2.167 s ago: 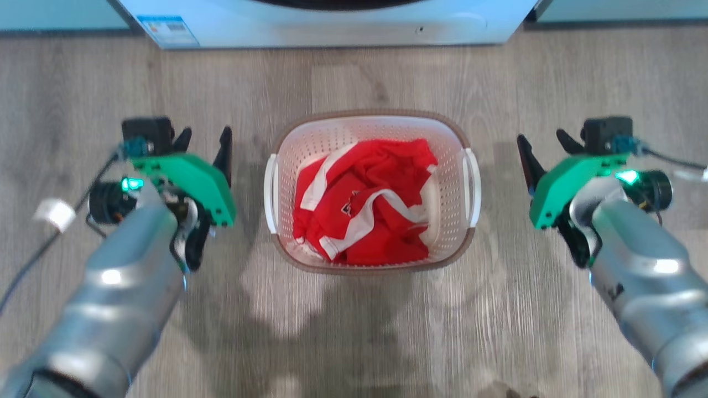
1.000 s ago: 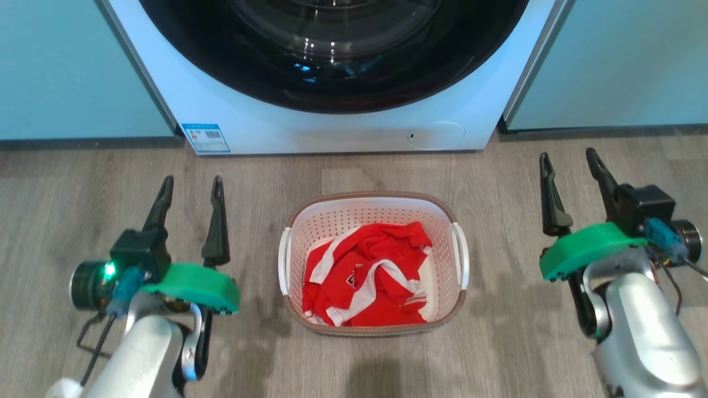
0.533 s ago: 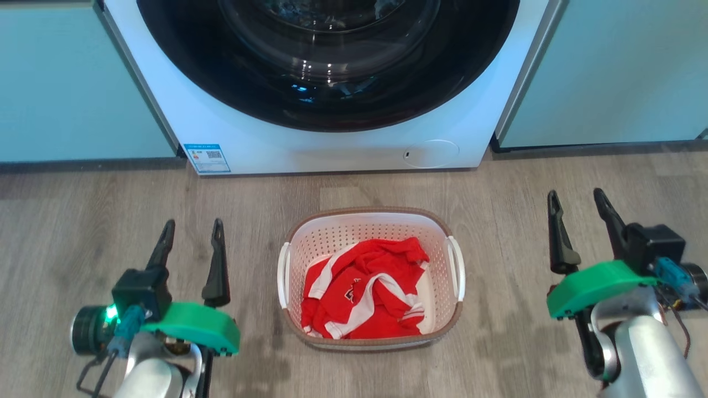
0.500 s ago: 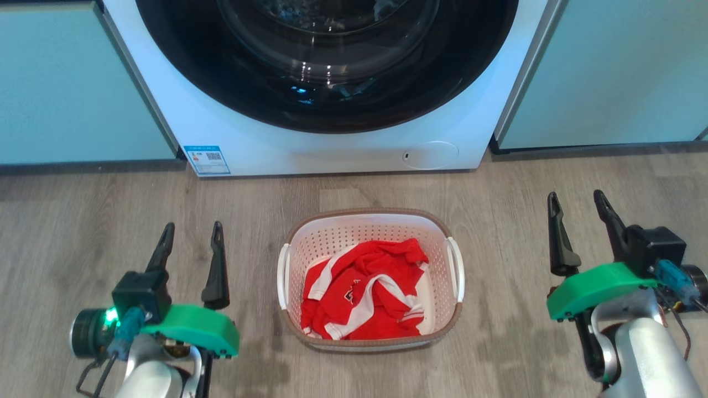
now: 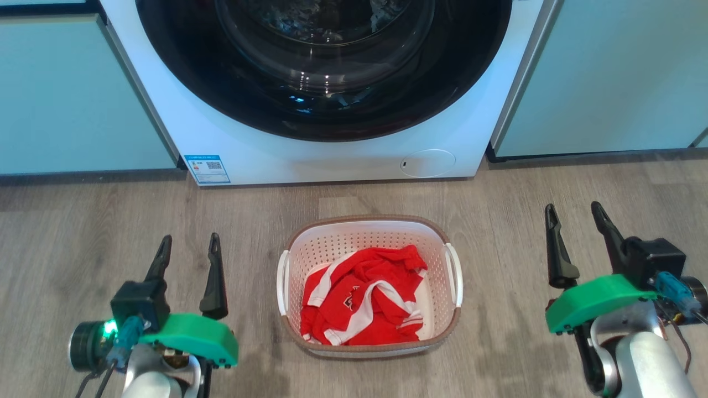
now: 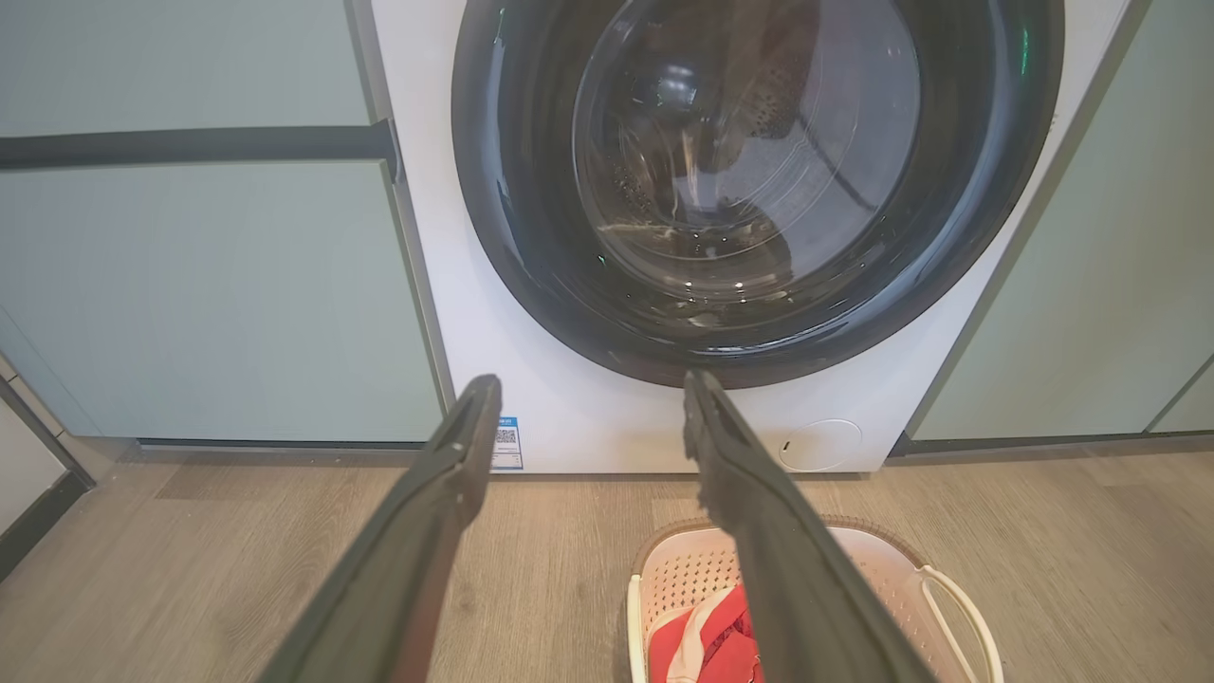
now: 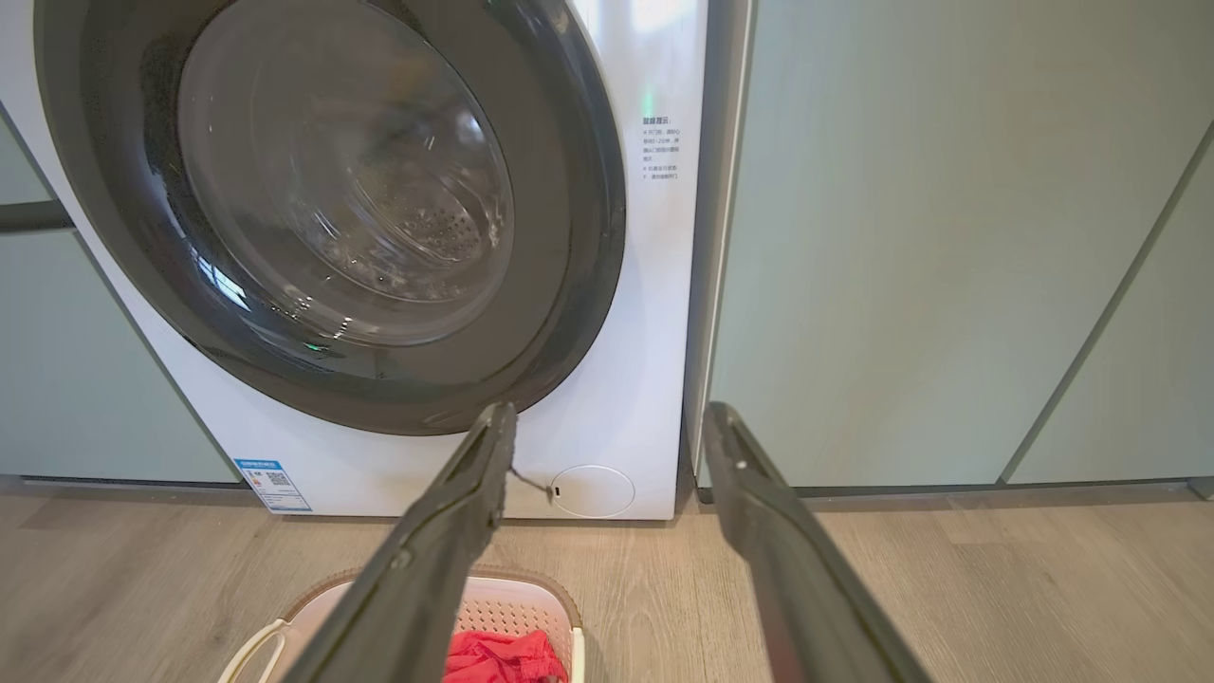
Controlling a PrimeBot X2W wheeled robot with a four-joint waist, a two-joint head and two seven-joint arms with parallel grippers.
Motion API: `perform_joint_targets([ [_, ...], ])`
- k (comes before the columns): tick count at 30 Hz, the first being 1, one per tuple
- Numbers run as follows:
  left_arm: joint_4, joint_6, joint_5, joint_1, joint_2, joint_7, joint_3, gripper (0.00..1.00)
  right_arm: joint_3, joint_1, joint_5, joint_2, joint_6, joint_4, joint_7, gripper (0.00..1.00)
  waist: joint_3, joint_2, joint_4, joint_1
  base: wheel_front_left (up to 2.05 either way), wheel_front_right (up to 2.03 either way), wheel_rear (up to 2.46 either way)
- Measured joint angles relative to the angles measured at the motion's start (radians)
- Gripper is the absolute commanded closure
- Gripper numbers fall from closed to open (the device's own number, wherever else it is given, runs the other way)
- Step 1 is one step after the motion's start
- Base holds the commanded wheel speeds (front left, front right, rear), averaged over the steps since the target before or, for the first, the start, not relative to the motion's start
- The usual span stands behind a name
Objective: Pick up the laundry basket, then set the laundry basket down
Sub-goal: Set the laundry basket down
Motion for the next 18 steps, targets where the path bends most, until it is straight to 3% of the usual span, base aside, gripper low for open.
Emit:
perform_joint_targets([
  [18, -0.001, 0.009, -0.007, 0.000, 0.005, 0.018, -0.007, 0.00, 0.004, 0.000, 0.009, 0.004, 0.000, -0.004, 0.000, 0.00, -0.005, 0.0000, -0.004, 0.0000, 0.00, 0.00, 0.00],
])
